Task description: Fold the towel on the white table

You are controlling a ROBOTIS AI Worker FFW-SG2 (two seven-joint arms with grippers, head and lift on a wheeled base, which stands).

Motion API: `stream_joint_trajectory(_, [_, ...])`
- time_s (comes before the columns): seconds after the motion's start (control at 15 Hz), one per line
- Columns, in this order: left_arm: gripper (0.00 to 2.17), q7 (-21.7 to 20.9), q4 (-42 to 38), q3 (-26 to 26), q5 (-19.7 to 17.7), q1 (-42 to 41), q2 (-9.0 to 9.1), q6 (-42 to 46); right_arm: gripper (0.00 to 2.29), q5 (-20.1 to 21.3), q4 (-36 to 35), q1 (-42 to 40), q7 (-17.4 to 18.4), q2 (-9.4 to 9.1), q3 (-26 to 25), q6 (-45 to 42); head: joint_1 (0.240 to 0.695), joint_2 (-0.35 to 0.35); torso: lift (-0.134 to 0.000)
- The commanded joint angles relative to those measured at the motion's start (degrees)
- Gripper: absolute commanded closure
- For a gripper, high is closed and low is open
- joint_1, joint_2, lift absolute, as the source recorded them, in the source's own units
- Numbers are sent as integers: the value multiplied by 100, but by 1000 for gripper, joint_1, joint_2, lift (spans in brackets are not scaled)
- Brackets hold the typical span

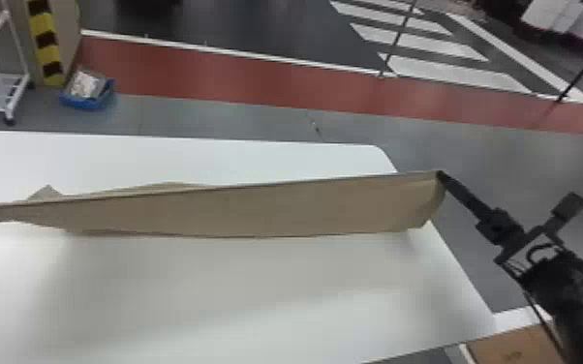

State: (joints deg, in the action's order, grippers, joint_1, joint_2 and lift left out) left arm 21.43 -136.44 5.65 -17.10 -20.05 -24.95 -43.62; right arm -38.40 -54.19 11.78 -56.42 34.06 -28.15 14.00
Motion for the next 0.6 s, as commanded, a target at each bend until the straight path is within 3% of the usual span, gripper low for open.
stream_joint_trajectory(0.0, [1430, -25, 285, -12, -110, 406, -62, -11, 1625, 105, -109, 299, 140, 21, 37, 318, 695, -344, -120])
stream_joint_trajectory(0.2, [1430, -139, 1471, 208, -356, 1636, -98, 358, 1625, 395, 216, 1187, 553, -58, 688, 318, 685, -310, -120])
stream_joint_trajectory(0.4, [1430, -271, 2227, 235, -637, 2664, -89, 481, 1625, 632, 339, 1986, 878, -409, 1066, 318, 626, -255, -120])
stream_joint_trajectory(0.53, [1430, -324, 2737, 235, -874, 3297, -36, 745, 1625, 746, 611, 2558, 1036, -603, 1294, 301, 563, -200, -120])
